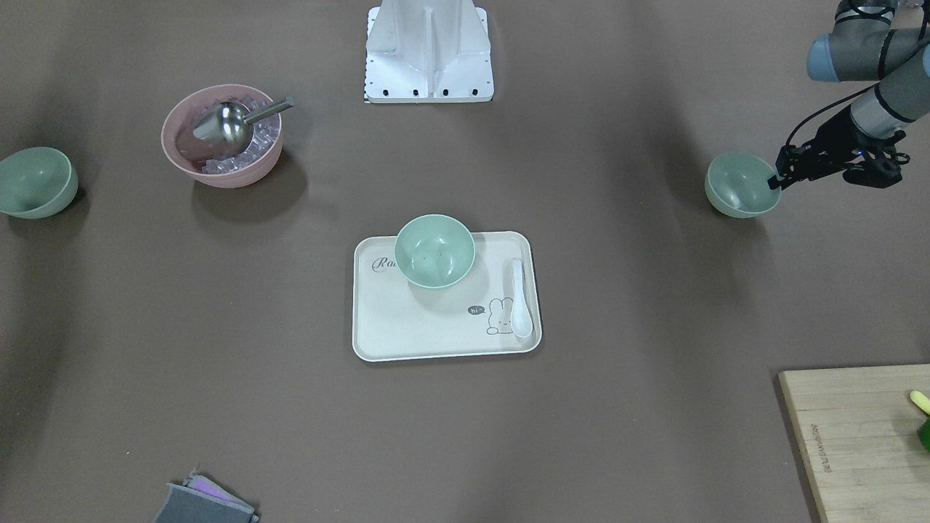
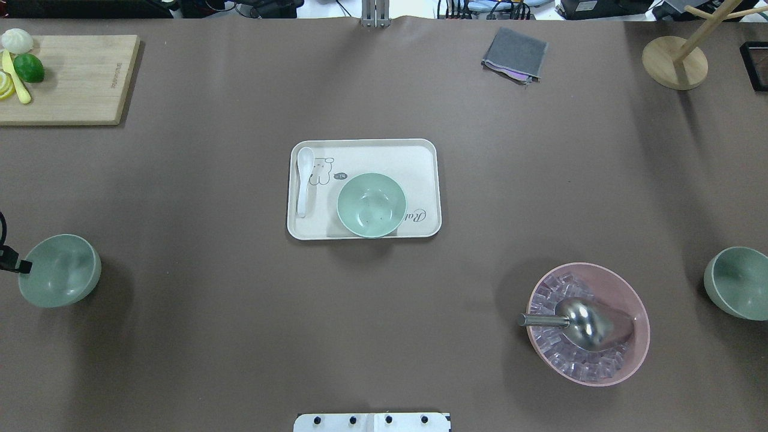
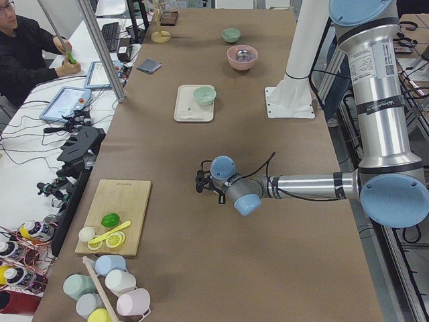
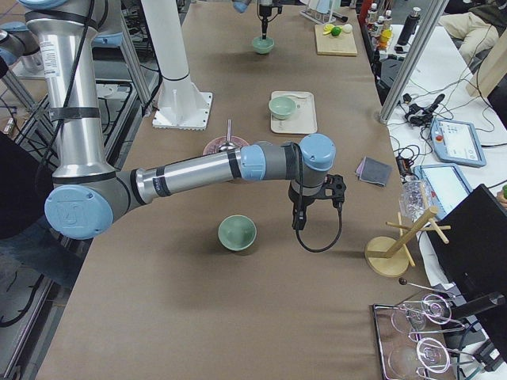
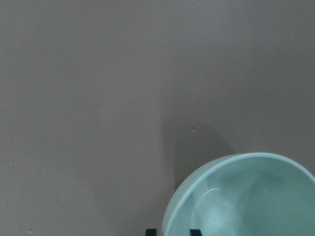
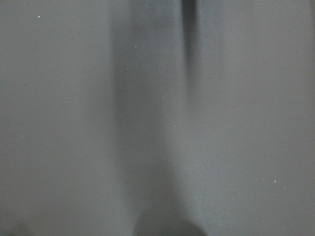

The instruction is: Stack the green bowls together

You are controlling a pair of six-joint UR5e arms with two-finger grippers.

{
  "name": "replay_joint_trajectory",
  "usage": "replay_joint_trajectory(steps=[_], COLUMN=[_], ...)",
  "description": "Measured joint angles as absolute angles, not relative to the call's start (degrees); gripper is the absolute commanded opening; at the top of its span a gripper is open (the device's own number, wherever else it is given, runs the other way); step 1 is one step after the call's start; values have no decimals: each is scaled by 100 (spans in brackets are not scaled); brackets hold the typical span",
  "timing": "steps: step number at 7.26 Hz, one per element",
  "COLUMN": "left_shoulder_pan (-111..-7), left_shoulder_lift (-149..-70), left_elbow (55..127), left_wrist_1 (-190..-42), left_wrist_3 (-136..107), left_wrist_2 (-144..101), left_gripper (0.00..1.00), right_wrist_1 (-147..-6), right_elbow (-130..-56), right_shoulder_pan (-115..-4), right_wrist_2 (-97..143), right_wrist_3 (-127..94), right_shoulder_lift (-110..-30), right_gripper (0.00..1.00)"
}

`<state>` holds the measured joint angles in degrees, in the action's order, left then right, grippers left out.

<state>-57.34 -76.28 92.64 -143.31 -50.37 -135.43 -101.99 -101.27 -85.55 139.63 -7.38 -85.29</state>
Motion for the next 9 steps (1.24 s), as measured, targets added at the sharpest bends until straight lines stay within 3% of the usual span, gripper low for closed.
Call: replay_joint_trajectory(steps=[5,7,9], left_shoulder_pan=[-5886,-5942,-6042], left_shoulder_lift=[-7845,-8765,-9742], left_elbow=[9594,9681,9827], left_wrist_1=[-14262,-13713,-12545], left_wrist_3=[-5911,-6858,-7127], left_wrist_2=[-14439,-14569,-14571], left_gripper=[0,0,0], right_wrist_1=[-10198,-9831,-8630], right_elbow=[-10059,-9828,-9701], right_shoulder_pan=[-8518,-8434,-8275], right_wrist_2=[13934,13933,13970], right_wrist_3=[-722,-672,-702], right_shoulder_lift=[-8555,-8660,-9334], right_gripper=[100,100,100])
